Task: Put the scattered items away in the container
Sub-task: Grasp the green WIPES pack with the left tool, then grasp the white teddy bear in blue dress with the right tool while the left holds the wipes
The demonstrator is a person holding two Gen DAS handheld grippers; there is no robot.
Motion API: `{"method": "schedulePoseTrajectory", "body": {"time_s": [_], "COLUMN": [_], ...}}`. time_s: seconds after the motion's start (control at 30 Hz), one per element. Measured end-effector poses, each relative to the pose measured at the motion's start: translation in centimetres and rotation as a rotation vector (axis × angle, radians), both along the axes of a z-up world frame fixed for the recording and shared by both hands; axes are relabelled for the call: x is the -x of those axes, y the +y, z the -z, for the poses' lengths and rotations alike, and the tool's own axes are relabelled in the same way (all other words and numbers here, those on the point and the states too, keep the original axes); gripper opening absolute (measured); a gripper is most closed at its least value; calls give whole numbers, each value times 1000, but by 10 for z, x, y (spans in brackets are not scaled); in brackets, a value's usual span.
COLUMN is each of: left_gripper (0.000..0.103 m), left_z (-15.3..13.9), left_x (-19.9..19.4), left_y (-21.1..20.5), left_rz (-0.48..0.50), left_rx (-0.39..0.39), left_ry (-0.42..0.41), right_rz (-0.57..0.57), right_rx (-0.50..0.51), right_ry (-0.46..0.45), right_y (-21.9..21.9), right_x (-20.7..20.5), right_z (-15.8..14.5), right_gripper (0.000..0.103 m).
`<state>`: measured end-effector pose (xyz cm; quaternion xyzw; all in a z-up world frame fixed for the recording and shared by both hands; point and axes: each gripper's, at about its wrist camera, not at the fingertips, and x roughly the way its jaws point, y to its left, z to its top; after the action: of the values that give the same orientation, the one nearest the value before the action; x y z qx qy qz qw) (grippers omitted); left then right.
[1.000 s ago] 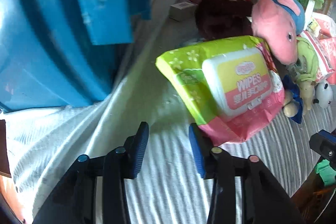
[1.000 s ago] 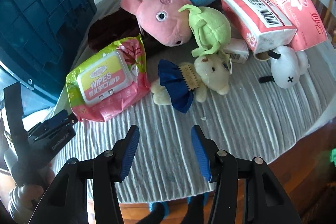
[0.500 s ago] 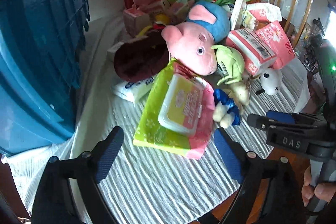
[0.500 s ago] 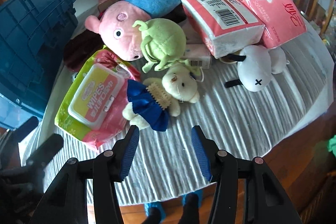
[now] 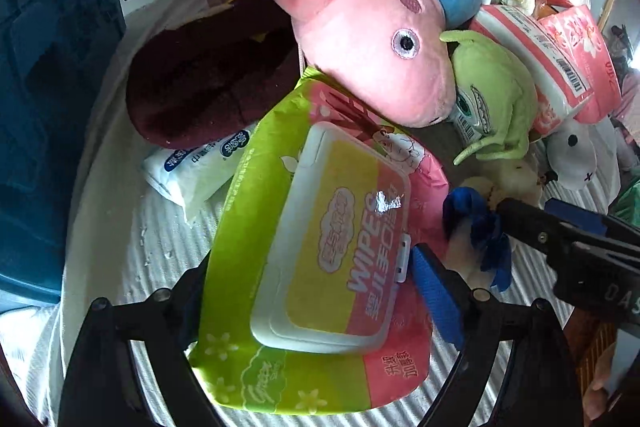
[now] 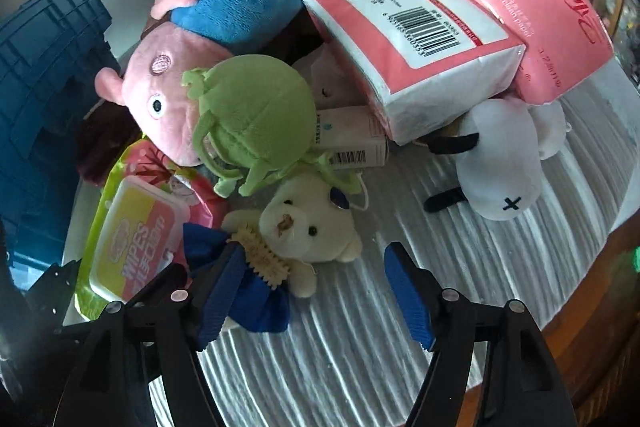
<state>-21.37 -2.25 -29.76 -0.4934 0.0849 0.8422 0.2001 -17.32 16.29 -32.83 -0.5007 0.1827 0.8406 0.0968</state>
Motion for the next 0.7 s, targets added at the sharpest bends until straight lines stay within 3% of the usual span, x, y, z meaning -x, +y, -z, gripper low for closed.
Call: {"method": "schedulePoseTrajectory", "body": {"time_s": [0.07, 0.13, 0.17, 0.23, 0.4, 0.57, 0.63, 0.7], "left_gripper": [80, 70, 68, 60, 57, 57, 57, 57], "left_z": [0, -1, -3, -8, -18, -30, -30, -28], "left_x": [-4, -8, -10, -14, -24, -29, -27, -21], "left_y": [1, 2, 3, 1, -10, -30, -37, -43], "left_rz": [-4, 0, 2, 5, -26, -76, -100, -118], "left_rx": [-9, -12, -10, -10, -8, -21, -20, -18], "left_ry": [10, 18, 20, 23, 34, 64, 80, 81], "right_rz": [-7, -29, -40, -66, -90, -89, -65, -52], "right_rx": [13, 27, 15, -47, -53, -4, 30, 55], "right_ry": [5, 16, 19, 31, 60, 13, 8, 15], "right_y": [-1, -4, -7, -16, -21, -21, -21, -22], "right_x": [5, 10, 12, 12, 6, -1, -3, -7], "right_z": [5, 7, 4, -5, -23, -15, -12, -10], "right_gripper": [70, 53, 51, 36, 21, 23, 37, 61]}}
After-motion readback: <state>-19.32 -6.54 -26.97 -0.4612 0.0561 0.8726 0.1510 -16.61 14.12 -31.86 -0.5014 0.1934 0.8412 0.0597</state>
